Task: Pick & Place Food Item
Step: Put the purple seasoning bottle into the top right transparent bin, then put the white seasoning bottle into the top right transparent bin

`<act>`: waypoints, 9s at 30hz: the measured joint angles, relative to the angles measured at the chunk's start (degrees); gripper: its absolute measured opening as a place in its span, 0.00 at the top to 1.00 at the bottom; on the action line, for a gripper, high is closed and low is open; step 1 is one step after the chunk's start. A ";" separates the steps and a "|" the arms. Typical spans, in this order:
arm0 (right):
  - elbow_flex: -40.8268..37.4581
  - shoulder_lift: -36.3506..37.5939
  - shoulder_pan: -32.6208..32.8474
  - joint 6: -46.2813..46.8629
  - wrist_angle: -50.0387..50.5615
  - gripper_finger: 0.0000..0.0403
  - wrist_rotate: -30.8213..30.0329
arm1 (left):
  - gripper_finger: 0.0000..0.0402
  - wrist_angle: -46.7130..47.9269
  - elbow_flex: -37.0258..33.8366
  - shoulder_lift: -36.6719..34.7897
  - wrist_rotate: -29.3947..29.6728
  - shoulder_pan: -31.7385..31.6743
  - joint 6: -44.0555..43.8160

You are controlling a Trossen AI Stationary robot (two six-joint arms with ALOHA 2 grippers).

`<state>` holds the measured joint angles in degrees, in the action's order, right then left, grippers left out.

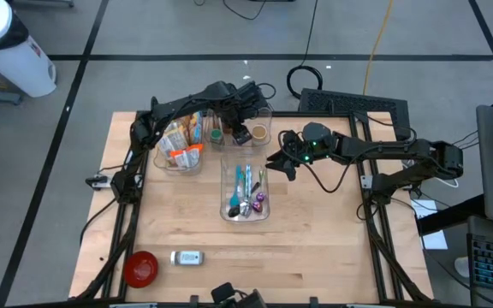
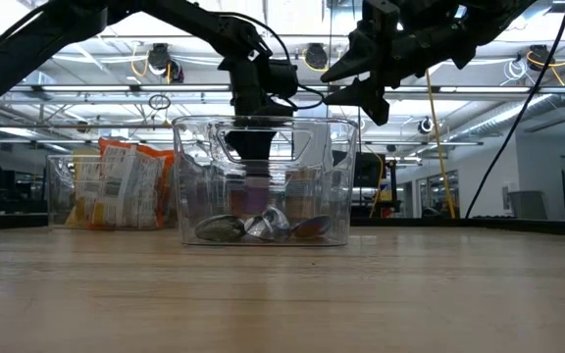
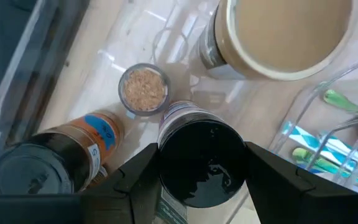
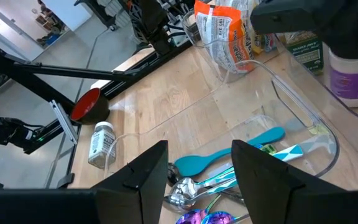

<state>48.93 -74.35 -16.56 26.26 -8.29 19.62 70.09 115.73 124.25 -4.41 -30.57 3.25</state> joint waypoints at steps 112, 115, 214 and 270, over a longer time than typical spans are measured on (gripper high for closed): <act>0.04 -0.04 7.17 8.63 -17.18 0.58 -21.38 | 0.29 -43.52 -66.56 -62.11 -8.98 57.71 -51.08; 0.04 -0.04 7.17 8.57 -17.14 0.58 -21.41 | 0.29 -39.67 -66.56 -59.81 -7.04 62.06 -51.43; 40.15 -15.76 17.40 -20.12 12.33 0.49 -9.07 | 0.48 -6.80 -27.75 -43.74 -2.81 31.10 -18.19; 38.77 -16.02 14.11 -22.72 18.46 0.52 -16.18 | 0.03 -7.29 -22.39 -45.88 -3.28 22.95 -15.80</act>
<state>87.70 -90.37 -2.44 3.54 10.16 3.43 62.80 93.34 78.36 -7.69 -7.62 -12.55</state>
